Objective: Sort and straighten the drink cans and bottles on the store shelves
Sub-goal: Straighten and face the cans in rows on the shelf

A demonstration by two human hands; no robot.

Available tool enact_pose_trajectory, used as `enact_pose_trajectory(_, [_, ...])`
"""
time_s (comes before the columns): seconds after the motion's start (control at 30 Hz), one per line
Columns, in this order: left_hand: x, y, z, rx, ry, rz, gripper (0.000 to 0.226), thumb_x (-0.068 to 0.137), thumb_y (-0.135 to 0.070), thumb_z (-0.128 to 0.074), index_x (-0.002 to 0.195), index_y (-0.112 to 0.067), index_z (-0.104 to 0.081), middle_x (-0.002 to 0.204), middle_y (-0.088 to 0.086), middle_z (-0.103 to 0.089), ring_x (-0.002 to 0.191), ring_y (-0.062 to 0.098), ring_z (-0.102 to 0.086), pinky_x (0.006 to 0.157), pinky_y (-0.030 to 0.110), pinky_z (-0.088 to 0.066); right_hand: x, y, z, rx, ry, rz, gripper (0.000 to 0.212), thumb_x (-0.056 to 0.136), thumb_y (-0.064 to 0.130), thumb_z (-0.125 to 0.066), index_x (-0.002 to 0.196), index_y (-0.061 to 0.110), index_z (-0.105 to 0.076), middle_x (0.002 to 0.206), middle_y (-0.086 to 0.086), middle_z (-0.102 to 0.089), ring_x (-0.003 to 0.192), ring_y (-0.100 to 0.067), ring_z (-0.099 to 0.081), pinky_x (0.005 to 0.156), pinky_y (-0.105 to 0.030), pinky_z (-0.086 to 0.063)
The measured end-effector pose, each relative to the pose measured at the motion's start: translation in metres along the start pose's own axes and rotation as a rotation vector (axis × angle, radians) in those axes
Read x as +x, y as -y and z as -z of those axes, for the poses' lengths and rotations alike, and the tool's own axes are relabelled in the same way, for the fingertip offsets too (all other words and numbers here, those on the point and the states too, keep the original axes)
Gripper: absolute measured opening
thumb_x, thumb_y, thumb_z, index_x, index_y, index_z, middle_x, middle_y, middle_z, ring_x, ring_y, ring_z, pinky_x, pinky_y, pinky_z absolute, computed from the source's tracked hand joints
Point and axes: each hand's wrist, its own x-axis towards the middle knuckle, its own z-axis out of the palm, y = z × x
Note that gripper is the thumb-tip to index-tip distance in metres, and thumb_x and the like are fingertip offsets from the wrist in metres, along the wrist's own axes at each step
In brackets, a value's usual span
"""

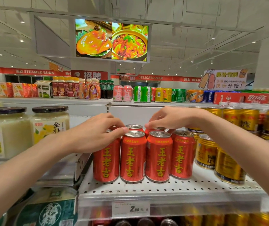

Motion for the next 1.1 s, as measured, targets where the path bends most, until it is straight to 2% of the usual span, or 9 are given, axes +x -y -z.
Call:
enact_pose_trajectory(0.1, [-0.001,-0.005,-0.002,-0.006,-0.037,-0.024,0.055,0.087,-0.073,-0.033,0.121,-0.04,-0.063,0.115,-0.015,-0.056,0.113,0.003,-0.05,0.103,0.035,-0.044,-0.017,0.0,0.008,0.051,-0.034,0.038,0.049,0.092,0.063,-0.057,0.126,0.029,-0.068,0.121,0.012,-0.069,0.107,-0.007,-0.067,0.098,-0.037,-0.057])
enact_pose_trajectory(0.23, [-0.001,-0.017,-0.006,-0.004,-0.063,-0.08,0.066,0.079,-0.079,-0.035,0.124,-0.038,-0.061,0.117,-0.015,-0.058,0.11,0.002,-0.052,0.1,0.029,-0.044,-0.053,-0.008,0.016,0.057,-0.089,0.056,0.057,0.084,0.074,-0.053,0.126,0.038,-0.066,0.121,0.018,-0.069,0.111,-0.001,-0.065,0.103,-0.039,-0.052])
enact_pose_trajectory(0.37, [0.0,-0.023,-0.017,0.107,-0.054,-0.14,0.073,0.076,-0.086,-0.045,0.133,-0.041,-0.054,0.118,-0.017,-0.056,0.11,0.006,-0.054,0.097,0.032,-0.046,-0.085,-0.024,0.007,0.0,-0.03,0.043,0.073,0.075,0.072,-0.065,0.141,0.044,-0.05,0.145,0.021,-0.052,0.13,-0.002,-0.051,0.108,-0.031,-0.044])
enact_pose_trajectory(0.47, [0.001,-0.02,-0.021,0.158,-0.068,-0.163,0.078,0.074,-0.09,-0.043,0.135,-0.042,-0.051,0.117,-0.018,-0.056,0.107,0.008,-0.055,0.094,0.033,-0.048,-0.094,-0.035,-0.01,-0.017,-0.018,0.004,0.082,0.078,0.055,-0.078,0.148,0.046,-0.037,0.147,0.017,-0.05,0.123,-0.003,-0.056,0.092,-0.021,-0.049])
enact_pose_trajectory(0.57, [0.0,-0.02,-0.022,0.167,-0.088,-0.173,0.08,0.073,-0.091,-0.04,0.134,-0.042,-0.052,0.114,-0.018,-0.058,0.102,0.006,-0.057,0.09,0.032,-0.049,-0.096,-0.043,-0.023,0.022,-0.116,0.008,0.078,0.083,0.041,-0.08,0.148,0.044,-0.038,0.143,0.013,-0.054,0.114,-0.006,-0.061,0.087,-0.022,-0.053])
enact_pose_trajectory(0.63, [-0.001,-0.02,-0.023,0.174,-0.099,-0.176,0.081,0.073,-0.092,-0.039,0.135,-0.041,-0.052,0.112,-0.018,-0.058,0.1,0.006,-0.057,0.088,0.032,-0.05,-0.095,-0.045,-0.027,0.033,-0.174,0.018,0.076,0.083,0.041,-0.079,0.148,0.043,-0.04,0.143,0.013,-0.053,0.117,-0.007,-0.059,0.09,-0.024,-0.053])
enact_pose_trajectory(0.73, [-0.003,-0.022,-0.023,0.18,-0.102,-0.162,0.081,0.075,-0.09,-0.041,0.138,-0.039,-0.051,0.113,-0.018,-0.058,0.102,0.007,-0.057,0.088,0.033,-0.051,-0.095,-0.046,-0.034,0.038,-0.226,0.026,0.074,0.084,0.042,-0.078,0.148,0.041,-0.041,0.143,0.014,-0.05,0.117,-0.005,-0.056,0.081,-0.017,-0.048])
enact_pose_trajectory(0.97, [-0.011,-0.022,-0.024,0.204,-0.166,-0.161,0.08,0.078,-0.088,-0.041,0.134,-0.033,-0.057,0.114,-0.012,-0.059,0.103,0.011,-0.055,0.089,0.035,-0.049,-0.109,-0.043,-0.046,0.144,-0.27,0.006,0.075,0.085,0.042,-0.076,0.15,0.038,-0.038,0.147,0.012,-0.048,0.122,-0.007,-0.056,0.097,-0.032,-0.054])
enact_pose_trajectory(1.1, [-0.027,-0.018,-0.027,0.085,-0.267,-0.173,0.073,0.083,-0.078,-0.04,0.132,-0.028,-0.06,0.12,-0.008,-0.059,0.11,0.011,-0.053,0.095,0.034,-0.048,-0.134,-0.039,-0.06,0.236,-0.383,-0.019,0.071,0.089,0.041,-0.072,0.151,0.038,-0.037,0.147,0.016,-0.049,0.121,0.003,-0.049,0.091,-0.018,-0.045])
